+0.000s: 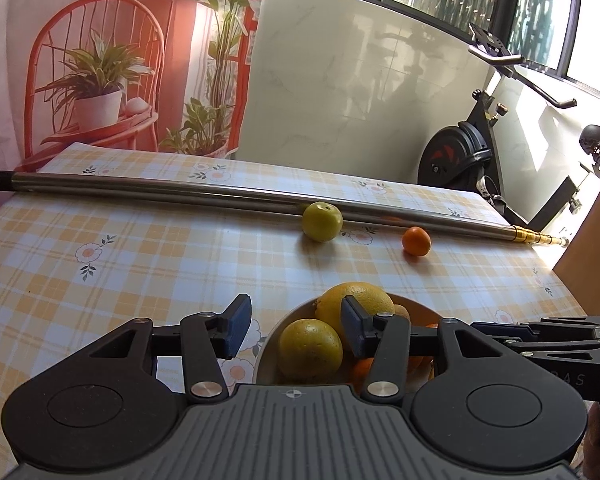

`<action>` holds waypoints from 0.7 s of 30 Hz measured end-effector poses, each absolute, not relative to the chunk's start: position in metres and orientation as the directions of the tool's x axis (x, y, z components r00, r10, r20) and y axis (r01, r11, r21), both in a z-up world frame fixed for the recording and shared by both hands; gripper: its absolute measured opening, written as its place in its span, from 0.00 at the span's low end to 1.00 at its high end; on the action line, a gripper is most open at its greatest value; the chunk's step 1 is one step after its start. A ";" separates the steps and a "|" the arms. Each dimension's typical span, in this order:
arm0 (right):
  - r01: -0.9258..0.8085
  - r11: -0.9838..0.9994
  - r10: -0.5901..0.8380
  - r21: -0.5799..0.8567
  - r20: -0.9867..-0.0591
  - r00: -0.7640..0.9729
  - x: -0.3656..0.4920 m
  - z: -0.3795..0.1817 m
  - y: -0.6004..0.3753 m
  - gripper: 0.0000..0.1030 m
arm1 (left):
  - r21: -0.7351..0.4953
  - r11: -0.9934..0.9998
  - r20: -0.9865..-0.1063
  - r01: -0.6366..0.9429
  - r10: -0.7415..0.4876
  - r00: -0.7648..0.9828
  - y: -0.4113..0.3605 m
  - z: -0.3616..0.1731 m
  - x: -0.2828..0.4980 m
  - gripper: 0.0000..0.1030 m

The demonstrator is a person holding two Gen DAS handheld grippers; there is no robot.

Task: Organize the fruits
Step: 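Move the right gripper to an orange while the left gripper approaches the yellow-green apple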

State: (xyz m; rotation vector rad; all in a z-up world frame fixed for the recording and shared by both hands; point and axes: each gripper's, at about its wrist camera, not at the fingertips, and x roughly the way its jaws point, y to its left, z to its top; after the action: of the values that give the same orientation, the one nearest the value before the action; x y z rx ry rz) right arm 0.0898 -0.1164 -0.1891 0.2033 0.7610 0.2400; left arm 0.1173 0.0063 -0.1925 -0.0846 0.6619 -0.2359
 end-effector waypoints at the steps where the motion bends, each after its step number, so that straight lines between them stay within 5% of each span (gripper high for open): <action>1: -0.139 0.953 0.287 0.269 -0.654 0.700 0.090 -0.189 -0.117 0.27 | -0.153 0.970 -0.599 0.190 -0.243 0.763 0.006 -0.193 0.117 0.50; 21: -0.134 0.954 0.282 0.268 -0.652 0.704 0.089 -0.189 -0.116 0.27 | -0.145 0.973 -0.615 0.182 -0.232 0.753 0.004 -0.194 0.119 0.51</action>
State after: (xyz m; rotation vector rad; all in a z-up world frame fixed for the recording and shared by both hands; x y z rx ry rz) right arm 0.0889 -0.1163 -0.1889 0.2073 0.7557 0.2327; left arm 0.1189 0.0044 -0.1943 -0.0778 0.6815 -0.2262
